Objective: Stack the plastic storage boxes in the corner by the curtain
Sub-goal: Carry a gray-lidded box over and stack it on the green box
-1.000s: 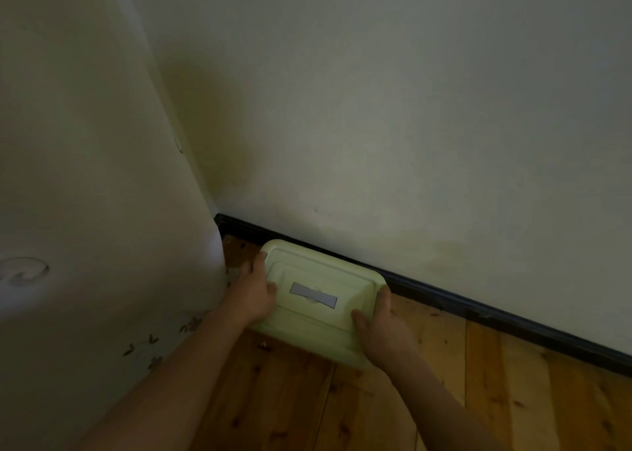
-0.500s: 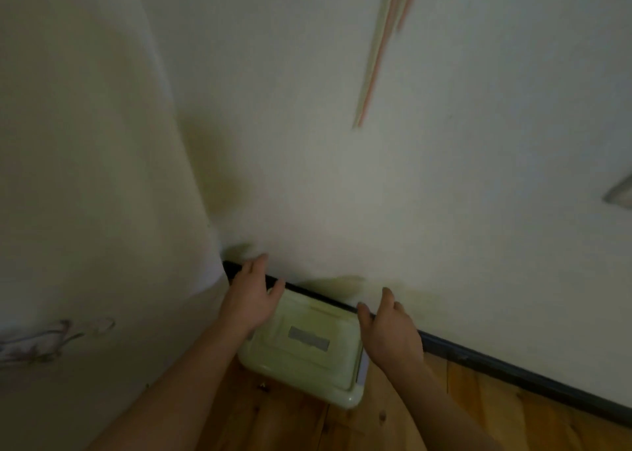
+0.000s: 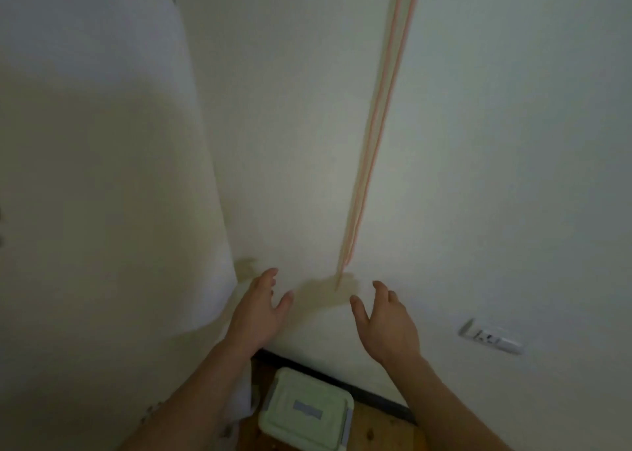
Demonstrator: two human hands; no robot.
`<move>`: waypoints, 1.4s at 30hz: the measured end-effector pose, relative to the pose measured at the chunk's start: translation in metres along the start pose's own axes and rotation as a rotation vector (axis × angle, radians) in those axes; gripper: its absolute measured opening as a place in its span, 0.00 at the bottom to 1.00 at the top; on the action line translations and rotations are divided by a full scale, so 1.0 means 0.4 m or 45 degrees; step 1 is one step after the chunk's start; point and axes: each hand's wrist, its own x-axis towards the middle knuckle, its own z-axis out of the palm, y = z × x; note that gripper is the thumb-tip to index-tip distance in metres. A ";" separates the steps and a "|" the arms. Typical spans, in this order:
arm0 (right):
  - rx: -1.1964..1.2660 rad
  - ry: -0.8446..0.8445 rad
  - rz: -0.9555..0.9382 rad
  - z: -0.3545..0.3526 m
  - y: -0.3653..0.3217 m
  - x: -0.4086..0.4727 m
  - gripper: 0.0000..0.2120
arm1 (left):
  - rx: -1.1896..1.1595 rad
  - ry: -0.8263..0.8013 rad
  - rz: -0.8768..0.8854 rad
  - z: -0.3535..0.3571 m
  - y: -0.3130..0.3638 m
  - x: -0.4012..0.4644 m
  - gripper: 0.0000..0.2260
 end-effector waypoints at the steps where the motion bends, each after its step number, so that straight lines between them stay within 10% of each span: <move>1: 0.000 0.017 -0.005 -0.064 -0.036 0.001 0.33 | -0.010 0.021 0.005 -0.049 0.052 0.000 0.27; 19: 0.206 0.162 -0.132 -0.825 -0.437 -0.095 0.34 | -0.149 0.192 0.171 -0.682 0.632 -0.134 0.28; 42: 0.933 0.127 -0.449 -0.926 -0.539 -0.301 0.24 | -0.539 0.530 0.095 -0.878 0.737 -0.494 0.28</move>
